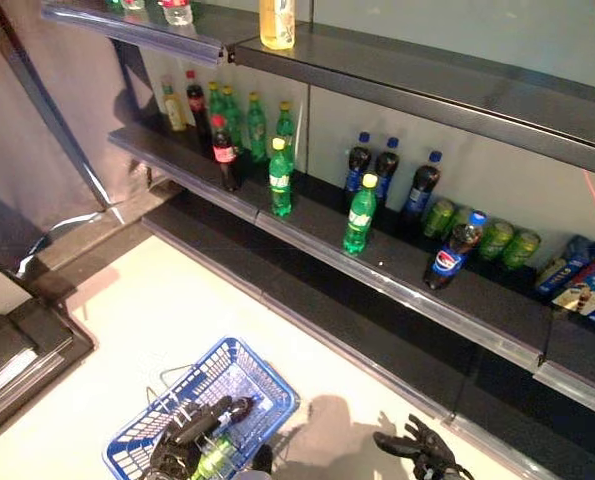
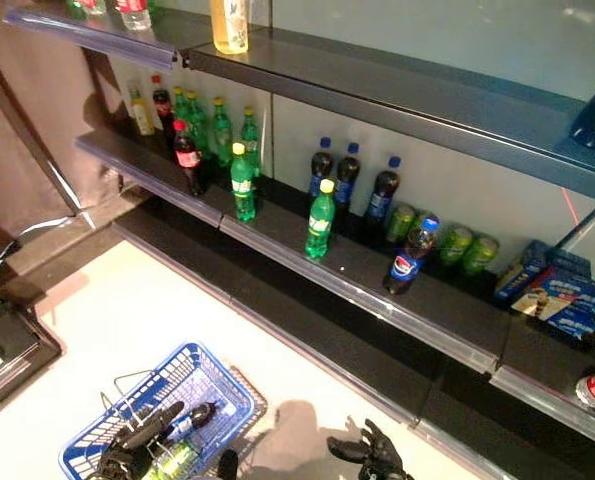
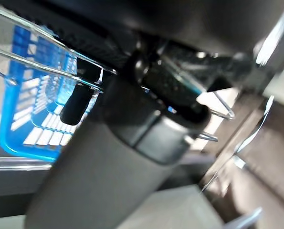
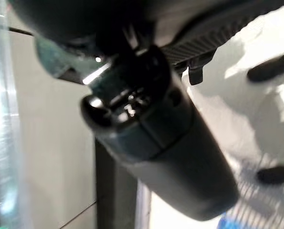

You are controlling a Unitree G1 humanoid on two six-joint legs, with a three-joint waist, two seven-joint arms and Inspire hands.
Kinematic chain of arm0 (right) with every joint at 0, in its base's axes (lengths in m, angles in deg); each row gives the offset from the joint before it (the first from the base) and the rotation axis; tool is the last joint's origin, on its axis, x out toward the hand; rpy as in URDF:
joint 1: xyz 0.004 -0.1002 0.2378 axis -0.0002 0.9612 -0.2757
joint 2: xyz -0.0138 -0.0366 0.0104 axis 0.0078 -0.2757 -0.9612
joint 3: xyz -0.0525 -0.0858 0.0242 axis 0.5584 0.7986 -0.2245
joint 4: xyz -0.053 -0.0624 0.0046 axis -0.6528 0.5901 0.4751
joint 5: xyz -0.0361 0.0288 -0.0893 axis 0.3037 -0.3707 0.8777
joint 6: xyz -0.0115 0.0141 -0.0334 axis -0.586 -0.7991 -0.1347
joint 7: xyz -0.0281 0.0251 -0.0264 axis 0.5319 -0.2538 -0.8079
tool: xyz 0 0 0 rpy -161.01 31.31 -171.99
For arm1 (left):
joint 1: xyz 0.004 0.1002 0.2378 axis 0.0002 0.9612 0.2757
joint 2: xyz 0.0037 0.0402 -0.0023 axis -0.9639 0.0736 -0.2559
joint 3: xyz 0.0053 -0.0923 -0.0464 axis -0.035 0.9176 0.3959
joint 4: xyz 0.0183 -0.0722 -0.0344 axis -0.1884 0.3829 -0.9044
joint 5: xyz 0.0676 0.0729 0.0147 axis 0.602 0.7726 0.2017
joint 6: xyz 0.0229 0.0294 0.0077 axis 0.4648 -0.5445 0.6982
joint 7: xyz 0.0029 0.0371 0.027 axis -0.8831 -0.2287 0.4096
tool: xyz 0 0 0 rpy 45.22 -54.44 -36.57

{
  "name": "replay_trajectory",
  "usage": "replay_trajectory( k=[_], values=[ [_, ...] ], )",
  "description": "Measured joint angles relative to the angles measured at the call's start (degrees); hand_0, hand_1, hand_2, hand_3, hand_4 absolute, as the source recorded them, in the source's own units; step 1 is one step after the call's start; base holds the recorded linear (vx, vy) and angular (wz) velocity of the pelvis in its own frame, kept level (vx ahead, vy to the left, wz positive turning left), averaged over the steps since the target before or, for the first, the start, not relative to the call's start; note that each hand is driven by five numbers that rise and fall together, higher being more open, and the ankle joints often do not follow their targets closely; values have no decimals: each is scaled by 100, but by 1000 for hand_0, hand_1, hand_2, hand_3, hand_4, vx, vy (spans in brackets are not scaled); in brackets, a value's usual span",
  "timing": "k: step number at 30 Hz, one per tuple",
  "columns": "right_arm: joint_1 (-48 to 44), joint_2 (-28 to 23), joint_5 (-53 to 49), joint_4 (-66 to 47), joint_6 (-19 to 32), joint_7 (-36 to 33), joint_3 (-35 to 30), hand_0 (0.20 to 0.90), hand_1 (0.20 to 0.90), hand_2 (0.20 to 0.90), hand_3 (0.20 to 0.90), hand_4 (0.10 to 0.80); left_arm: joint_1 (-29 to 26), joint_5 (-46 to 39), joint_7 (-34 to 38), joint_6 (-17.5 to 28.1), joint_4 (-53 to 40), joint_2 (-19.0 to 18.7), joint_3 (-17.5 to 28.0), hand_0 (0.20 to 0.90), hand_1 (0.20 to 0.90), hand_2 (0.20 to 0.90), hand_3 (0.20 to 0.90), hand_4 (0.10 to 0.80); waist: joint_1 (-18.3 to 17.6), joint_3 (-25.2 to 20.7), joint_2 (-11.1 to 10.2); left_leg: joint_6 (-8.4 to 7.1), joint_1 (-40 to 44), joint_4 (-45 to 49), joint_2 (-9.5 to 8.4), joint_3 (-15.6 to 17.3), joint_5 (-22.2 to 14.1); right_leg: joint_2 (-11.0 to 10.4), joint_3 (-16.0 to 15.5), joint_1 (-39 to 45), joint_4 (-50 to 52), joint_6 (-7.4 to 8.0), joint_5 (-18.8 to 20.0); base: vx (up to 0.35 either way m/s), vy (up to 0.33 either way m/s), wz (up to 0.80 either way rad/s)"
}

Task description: Pick up the drink and place into the basket.

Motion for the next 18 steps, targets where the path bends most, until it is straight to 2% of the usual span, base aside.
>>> replay_trajectory(
  k=[1, 2, 3, 4, 5, 6, 7, 8, 9, 10, 11, 12, 13, 14, 15, 16, 17, 18],
  values=[
    [-14, 12, 124, 268, 13, -2, -19, 900, 900, 900, 900, 800, -111, -20, 14, 91, 202, 101, 84, 300, 300, 300, 200, 100, 14, -16, 63, -30, -98, 1, 63, 18, 68, 65, -153, 21, -19, -27, 21, -93, 49, 46],
    [-1, 12, 195, 411, 8, -7, -25, 900, 900, 900, 900, 800, -161, -29, 29, 112, 318, 124, 98, 300, 300, 300, 200, 100, 3, -13, 100, 8, -178, -4, 102, 77, 90, 85, -287, 33, -28, -60, 29, -114, 119, 95],
    [11, 37, 251, 707, 3, -31, -30, 900, 900, 900, 900, 800, -382, -33, 91, 125, 530, 124, 128, 300, 300, 300, 200, 100, 13, 11, 116, 256, -334, -24, 209, 588, -51, 90, -576, 55, -4, -88, 55, -100, 184, 118],
    [31, 53, 273, 881, -21, -71, -43, 900, 900, 900, 900, 800, -563, -27, 161, 129, 685, 87, 158, 300, 300, 300, 200, 100, 12, 15, 29, 477, -388, 3, 277, 1152, -326, -36, -834, 53, -10, -106, 56, -63, 181, 121],
    [40, 59, 275, 1011, -3, -105, -92, 900, 900, 900, 900, 800, -678, -12, 202, 148, 806, 69, 162, 300, 300, 300, 200, 100, -17, 91, -20, 389, -391, 81, 329, 1518, -547, -142, -1042, 81, -57, -108, 74, 16, 242, 84],
    [-1, 63, 277, 1123, 1, -127, -133, 900, 900, 900, 900, 800, -755, -11, 224, 147, 899, 57, 211, 300, 300, 300, 200, 100, -8, 158, -117, 313, -395, 161, 330, 1612, -470, -258, -1127, 83, -91, -103, 79, 84, 342, 33],
    [-64, 19, 304, 1196, 2, -152, -242, 900, 900, 900, 900, 800, -719, -17, 275, 171, 968, 78, 275, 300, 300, 300, 200, 100, 15, 156, -181, 244, -336, 480, 233, 1420, -468, -466, -1114, 33, -67, -75, 94, 99, 352, -3],
    [-107, 4, 318, 1227, 8, -158, -319, 900, 900, 900, 900, 800, -704, -17, 319, 196, 1023, 101, 315, 300, 300, 300, 200, 100, 17, 154, -209, 257, -276, 642, 163, 1231, -477, -564, -1035, 28, -34, -34, 89, 107, 408, -28],
    [-126, -72, 395, 1251, 7, -154, -430, 900, 900, 900, 900, 800, -619, -37, 374, 234, 1108, 187, 390, 300, 300, 300, 200, 100, -11, 140, -184, 242, -31, 821, 68, 1063, -492, -664, -895, 4, 30, 122, 119, 88, 304, -15],
    [-95, -129, 418, 1255, 4, -146, -512, 900, 900, 900, 900, 800, -581, -64, 398, 281, 1127, 274, 426, 300, 300, 300, 200, 100, -88, 89, -93, 8, 112, 706, 107, 1019, -685, -663, -859, -19, 85, 236, 96, 138, 449, 7],
    [-115, -106, 426, 1349, 26, -132, -588, 900, 900, 900, 900, 800, -568, -87, 430, 314, 1140, 311, 444, 300, 300, 300, 200, 100, -170, 106, -87, -98, 152, 606, 79, 1018, -729, -693, -814, -15, 175, 342, 40, 133, 389, 30],
    [-160, 80, 420, 1630, 114, -49, -785, 900, 900, 900, 900, 800, -674, -108, 493, 340, 1195, 265, 464, 300, 300, 300, 200, 100, -190, 207, -300, -14, 197, 575, -53, 1140, -731, -858, -624, -6, 321, 345, 23, 172, 471, 32],
    [-235, 229, 417, 1858, 167, -33, -822, 900, 900, 900, 900, 800, -755, -105, 501, 358, 1206, 171, 462, 300, 300, 300, 200, 100, -153, 240, -418, 50, 168, 563, -99, 1231, -784, -927, -580, 3, 325, 321, 10, 154, 391, 31],
    [-278, 488, 415, 2178, 239, -1, -877, 900, 900, 900, 900, 800, -797, -90, 536, 330, 1264, -1, 465, 300, 300, 300, 200, 100, -168, 233, -710, 98, 102, 625, -168, 1412, -837, -1112, -577, -26, 354, 319, 33, 179, 480, 28],
    [-299, 585, 414, 2293, 289, 0, -875, 900, 900, 900, 900, 800, -847, -73, 559, 324, 1355, -58, 470, 300, 300, 300, 200, 100, -163, 257, -805, 127, 114, 632, -207, 1431, -838, -1130, -581, -33, 433, 320, 34, 200, 566, 24],
    [-288, 722, 411, 2347, 404, -24, -995, 900, 900, 900, 900, 800, -901, -53, 578, 288, 1531, -93, 491, 300, 300, 300, 200, 100, -168, 265, -890, 235, 108, 708, -313, 1455, -903, -1284, -562, -145, 773, 321, 95, 195, 562, 25],
    [-298, 742, 410, 2345, 454, -89, -1025, 900, 900, 900, 900, 800, -962, -47, 582, 284, 1658, -118, 483, 300, 300, 300, 200, 100, -198, 282, -901, 286, 103, 785, -314, 1493, -963, -1362, -564, -163, 957, 301, 108, 199, 601, 44],
    [-283, 697, 400, 2333, 516, -162, -1036, 900, 900, 900, 900, 800, -988, -16, 597, 221, 1770, -170, 422, 300, 300, 300, 200, 100, -223, 295, -879, 372, 233, 795, -381, 1641, -1013, -1543, -565, -265, 1440, 252, 165, 143, 467, 41]
  ],
)
